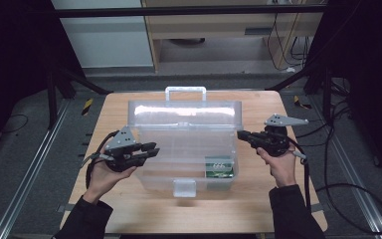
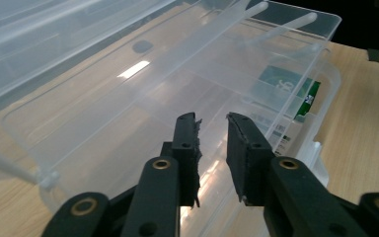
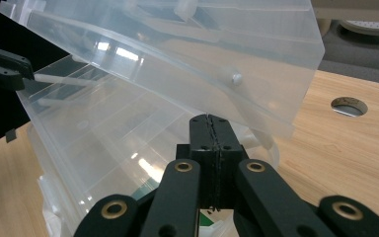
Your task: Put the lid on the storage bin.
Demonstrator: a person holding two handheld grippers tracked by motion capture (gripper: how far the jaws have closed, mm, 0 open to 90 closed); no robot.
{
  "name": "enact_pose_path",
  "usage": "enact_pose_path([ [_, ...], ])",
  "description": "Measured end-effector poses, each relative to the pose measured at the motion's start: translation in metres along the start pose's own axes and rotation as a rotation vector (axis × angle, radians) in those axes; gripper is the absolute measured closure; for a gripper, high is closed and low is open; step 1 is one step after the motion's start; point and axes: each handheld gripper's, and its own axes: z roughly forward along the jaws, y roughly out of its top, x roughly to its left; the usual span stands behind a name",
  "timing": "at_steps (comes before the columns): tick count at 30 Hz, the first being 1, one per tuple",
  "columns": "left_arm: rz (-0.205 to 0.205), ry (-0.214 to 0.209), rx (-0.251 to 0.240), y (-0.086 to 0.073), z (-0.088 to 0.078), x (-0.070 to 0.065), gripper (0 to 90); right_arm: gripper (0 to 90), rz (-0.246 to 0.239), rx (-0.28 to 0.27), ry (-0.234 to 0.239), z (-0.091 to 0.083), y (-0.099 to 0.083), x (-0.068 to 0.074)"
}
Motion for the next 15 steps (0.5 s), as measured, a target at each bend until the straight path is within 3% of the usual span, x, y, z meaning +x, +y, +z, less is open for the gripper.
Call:
enact_pose_path([
  [10,-0.072,0.067,-0.018,-0.015,-0.016,0.016,85.0,90.0,-0.003,0.007,-0.001,0.0,-0.001,0.001],
  [15,-0.082,0.099,-0.016,-0.019,-0.02,0.021,87.6,90.0,-0.01,0.013,-0.006,0.0,-0.002,0.002],
])
